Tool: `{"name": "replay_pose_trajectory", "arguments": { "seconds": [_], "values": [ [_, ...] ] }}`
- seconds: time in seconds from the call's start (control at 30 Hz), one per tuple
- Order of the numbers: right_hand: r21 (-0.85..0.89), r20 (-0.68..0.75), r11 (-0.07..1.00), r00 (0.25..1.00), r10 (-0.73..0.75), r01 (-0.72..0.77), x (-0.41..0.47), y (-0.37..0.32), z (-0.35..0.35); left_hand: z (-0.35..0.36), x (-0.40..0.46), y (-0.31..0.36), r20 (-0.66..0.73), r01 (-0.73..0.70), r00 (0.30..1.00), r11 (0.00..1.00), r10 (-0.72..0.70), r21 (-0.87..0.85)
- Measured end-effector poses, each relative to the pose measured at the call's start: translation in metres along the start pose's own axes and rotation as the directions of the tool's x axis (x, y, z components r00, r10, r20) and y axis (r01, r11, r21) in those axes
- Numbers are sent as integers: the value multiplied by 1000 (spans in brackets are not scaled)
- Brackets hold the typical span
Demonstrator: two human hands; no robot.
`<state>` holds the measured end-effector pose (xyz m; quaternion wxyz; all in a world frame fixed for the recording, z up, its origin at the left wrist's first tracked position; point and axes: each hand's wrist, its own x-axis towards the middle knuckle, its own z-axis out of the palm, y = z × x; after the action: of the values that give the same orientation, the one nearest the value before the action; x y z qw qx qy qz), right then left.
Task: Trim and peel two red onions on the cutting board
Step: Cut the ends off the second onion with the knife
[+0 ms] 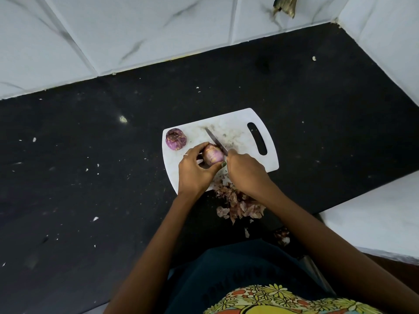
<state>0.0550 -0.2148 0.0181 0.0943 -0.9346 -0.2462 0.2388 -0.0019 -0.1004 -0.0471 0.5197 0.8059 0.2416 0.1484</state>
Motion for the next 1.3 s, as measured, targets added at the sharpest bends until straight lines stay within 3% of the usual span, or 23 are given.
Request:
{"name": "replay_pose_trajectory", "arguments": {
  "seconds": [0.7,1.3],
  "values": [
    [-65,-41,998,999,9,-11,-7,0,8,-8,19,2,59,116,992,993,-115,-13],
    [33,-32,999,999,-11,12,13,0,9,-16,30,5,134,126,982,991,-130,40]
  ]
}}
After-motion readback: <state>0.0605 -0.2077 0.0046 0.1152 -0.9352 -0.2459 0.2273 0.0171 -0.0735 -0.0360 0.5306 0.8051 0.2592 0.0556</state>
